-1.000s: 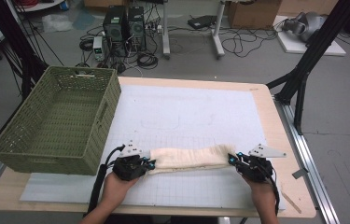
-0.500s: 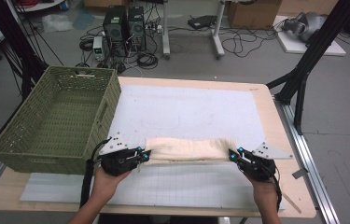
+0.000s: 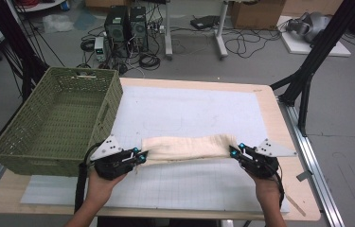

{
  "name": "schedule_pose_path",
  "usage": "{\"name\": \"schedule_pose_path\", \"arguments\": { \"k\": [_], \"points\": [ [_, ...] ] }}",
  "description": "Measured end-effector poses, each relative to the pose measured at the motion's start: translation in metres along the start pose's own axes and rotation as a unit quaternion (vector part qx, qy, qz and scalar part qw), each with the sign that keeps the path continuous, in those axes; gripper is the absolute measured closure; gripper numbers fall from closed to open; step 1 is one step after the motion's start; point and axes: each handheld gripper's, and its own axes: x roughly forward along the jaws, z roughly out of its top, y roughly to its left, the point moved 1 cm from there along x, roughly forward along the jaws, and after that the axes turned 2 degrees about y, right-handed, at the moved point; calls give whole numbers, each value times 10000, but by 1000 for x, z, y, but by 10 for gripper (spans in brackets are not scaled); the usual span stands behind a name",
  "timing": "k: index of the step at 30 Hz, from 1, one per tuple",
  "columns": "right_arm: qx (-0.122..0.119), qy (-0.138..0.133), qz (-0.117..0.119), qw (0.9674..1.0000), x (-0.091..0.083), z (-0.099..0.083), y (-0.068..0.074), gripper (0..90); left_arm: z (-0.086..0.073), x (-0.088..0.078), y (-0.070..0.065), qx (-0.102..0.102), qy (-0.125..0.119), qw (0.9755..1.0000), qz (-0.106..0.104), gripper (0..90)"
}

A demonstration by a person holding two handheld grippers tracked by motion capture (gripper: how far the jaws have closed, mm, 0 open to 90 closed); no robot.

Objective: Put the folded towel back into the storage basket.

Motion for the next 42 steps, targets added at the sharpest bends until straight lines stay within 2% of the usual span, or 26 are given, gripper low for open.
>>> {"name": "schedule_pose_path", "arguments": {
  "k": [8, 14, 15, 16, 23, 30, 42],
  "points": [
    [-94, -50, 159, 9998, 10, 13, 3, 805, 3, -16, 3, 35, -150, 9998, 109, 836],
    [-161, -225, 295, 9992, 20, 35, 2, 805, 7, -32, 6, 168, -369, 9990, 187, 836],
    [-206, -223, 326, 9990, 26, 44, 1, 805, 8, -36, 6, 197, -414, 9988, 191, 836],
    [-206, -223, 326, 9990, 26, 44, 1, 805, 9, -39, 7, 228, -447, 9985, 225, 836],
    [-362, -349, 444, 9977, 47, 75, 4, 805, 15, -61, 13, 242, -689, 9965, 407, 836],
    [-456, -404, 568, 9965, 69, 101, 10, 805, 20, -82, 18, 328, -827, 9941, 619, 836],
    [-497, -514, 695, 9950, 112, 145, 17, 804, 22, -104, 26, 289, -1002, 9904, 908, 836]
  ]
}}
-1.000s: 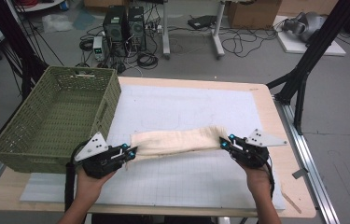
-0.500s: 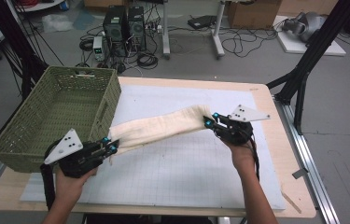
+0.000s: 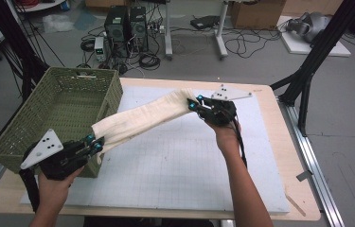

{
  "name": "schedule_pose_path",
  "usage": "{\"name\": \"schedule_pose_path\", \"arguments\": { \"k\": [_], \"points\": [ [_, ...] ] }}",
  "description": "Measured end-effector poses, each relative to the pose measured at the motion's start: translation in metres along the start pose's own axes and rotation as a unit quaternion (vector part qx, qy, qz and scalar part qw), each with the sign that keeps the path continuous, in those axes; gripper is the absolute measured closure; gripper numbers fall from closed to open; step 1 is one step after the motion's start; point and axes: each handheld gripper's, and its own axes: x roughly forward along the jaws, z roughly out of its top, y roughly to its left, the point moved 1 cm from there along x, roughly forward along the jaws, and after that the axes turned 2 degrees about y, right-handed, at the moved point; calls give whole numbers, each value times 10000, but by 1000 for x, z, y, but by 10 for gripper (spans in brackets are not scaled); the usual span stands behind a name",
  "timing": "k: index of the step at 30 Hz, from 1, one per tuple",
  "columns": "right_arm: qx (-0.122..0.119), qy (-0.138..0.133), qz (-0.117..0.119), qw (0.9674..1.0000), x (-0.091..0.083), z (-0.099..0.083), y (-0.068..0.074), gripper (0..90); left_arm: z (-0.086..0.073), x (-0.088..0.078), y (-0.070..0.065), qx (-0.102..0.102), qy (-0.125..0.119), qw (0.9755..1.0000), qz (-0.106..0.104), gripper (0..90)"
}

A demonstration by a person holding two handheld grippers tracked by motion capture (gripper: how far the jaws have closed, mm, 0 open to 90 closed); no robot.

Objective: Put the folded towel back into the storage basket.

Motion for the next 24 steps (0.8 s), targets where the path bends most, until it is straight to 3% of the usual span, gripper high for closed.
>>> {"name": "schedule_pose_path", "arguments": {
  "k": [9, 24],
  "points": [
    [-143, 8, 17, 9999, 38, 31, 2, 804, 2, -15, 9, 56, -60, 9997, 245, 837],
    [-231, -13, 57, 9997, 110, 81, 18, 806, -2, -38, 27, -120, -132, 9977, 648, 837]
  ]
}}
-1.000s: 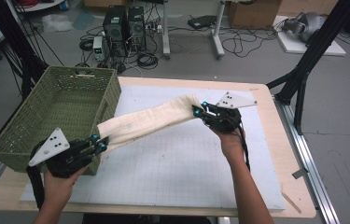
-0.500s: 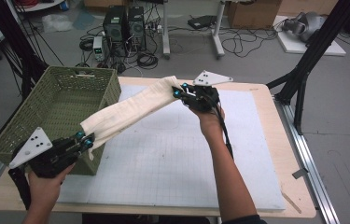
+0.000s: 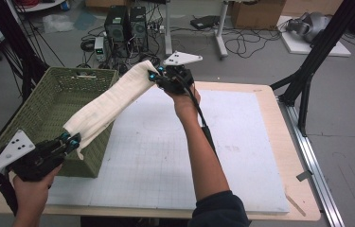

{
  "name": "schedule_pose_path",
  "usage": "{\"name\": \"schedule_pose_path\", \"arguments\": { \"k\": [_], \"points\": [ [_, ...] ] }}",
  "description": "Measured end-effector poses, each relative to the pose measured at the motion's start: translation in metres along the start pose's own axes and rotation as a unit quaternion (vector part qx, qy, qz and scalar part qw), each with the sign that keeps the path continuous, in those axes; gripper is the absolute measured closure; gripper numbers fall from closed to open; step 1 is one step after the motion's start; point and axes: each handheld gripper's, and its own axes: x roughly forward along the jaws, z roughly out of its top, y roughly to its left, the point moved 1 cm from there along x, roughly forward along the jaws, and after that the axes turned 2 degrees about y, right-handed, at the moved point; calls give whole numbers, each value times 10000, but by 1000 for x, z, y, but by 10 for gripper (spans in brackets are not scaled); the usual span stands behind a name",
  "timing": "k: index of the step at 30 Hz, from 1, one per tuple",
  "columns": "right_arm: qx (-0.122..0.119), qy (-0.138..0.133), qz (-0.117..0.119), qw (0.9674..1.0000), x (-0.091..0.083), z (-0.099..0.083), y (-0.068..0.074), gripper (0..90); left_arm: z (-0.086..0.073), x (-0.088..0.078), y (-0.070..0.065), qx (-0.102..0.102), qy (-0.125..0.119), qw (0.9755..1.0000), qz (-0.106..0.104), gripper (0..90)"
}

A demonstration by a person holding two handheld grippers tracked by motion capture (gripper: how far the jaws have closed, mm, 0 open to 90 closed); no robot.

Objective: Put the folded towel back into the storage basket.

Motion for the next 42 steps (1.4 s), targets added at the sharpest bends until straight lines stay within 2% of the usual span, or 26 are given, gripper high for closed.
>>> {"name": "schedule_pose_path", "arguments": {
  "k": [7, 18, 31, 42],
  "points": [
    [-76, 48, -17, 10000, 27, 14, 8, 806, -1, -7, 8, -133, -73, 9998, 96, 837],
    [-31, -50, -15, 10000, 62, 31, 21, 806, -2, -16, 16, -179, -85, 9993, 325, 836],
    [-86, 62, 32, 9999, 104, 41, 41, 806, -7, -26, 24, -136, 40, 9973, 718, 834],
    [-111, 134, 168, 9997, 134, 46, 57, 806, -11, -38, 33, -253, 35, 9952, 941, 834]
  ]
}}
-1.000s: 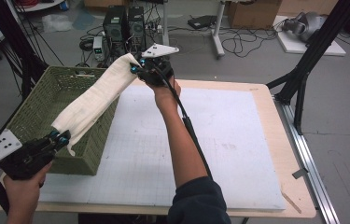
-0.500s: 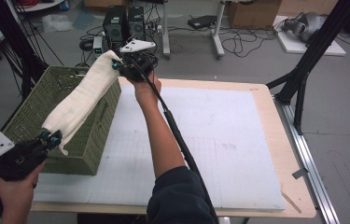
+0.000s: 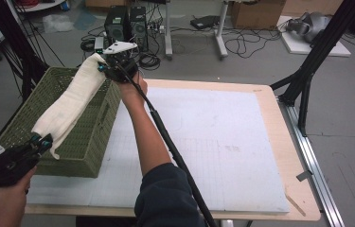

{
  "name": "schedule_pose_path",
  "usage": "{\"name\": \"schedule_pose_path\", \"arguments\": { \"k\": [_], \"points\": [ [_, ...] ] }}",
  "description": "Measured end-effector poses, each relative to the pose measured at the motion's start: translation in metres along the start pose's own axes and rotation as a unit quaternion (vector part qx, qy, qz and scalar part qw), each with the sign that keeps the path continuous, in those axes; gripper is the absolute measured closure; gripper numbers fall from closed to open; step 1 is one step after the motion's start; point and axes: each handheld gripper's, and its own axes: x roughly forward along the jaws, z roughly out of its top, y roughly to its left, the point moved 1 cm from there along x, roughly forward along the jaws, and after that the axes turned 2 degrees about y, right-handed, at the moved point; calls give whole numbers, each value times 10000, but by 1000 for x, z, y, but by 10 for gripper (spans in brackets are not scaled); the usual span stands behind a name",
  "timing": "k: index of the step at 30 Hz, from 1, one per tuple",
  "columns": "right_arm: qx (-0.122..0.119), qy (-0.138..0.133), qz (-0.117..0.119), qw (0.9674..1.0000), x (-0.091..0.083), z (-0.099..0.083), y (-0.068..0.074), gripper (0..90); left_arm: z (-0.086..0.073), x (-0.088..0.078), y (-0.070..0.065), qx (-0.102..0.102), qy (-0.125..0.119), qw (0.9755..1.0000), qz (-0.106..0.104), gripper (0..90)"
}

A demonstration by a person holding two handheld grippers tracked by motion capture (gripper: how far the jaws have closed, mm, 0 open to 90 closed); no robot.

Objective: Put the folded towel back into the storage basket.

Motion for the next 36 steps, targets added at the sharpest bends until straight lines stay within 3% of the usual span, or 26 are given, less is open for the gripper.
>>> {"name": "schedule_pose_path", "arguments": {
  "k": [14, 15, 16, 17, 18, 20, 25, 29, 33, 35, 36],
  "points": [
    [43, 125, 86, 9999, 39, 3, 12, 805, -4, -4, 14, -206, 65, 9993, 296, 815],
    [43, 127, 121, 9998, 44, 3, 14, 792, -5, -3, 15, -261, 93, 9991, 335, 789],
    [42, 123, 128, 9998, 48, 4, 16, 709, -5, -2, 16, -308, 130, 9987, 374, 734],
    [33, 99, -58, 9999, 52, 4, 19, 533, -5, -2, 16, -354, 138, 9984, 422, 650],
    [27, 93, -211, 9997, 55, 4, 21, 433, -5, -2, 17, -395, 121, 9977, 537, 561],
    [99, 76, -198, 9997, 57, 3, 24, 418, -3, -4, 18, -450, 10, 9965, 711, 449],
    [71, 164, -9, 9998, 51, 0, 26, 397, -1, -7, 18, -482, -135, 9965, 668, 393],
    [154, 215, 118, 9996, 40, -6, 23, 380, -1, -3, 16, -339, -80, 9976, 602, 343],
    [159, 238, 285, 9992, 26, -13, 21, 357, 0, 0, 14, -520, -91, 9972, 520, 244],
    [164, 270, 360, 9989, 20, -18, 20, 343, 0, 3, 13, -569, -18, 9961, 671, 152],
    [181, 299, 397, 9986, 17, -20, 19, 330, 0, 5, 13, -603, 44, 9955, 724, 146]
  ]
}}
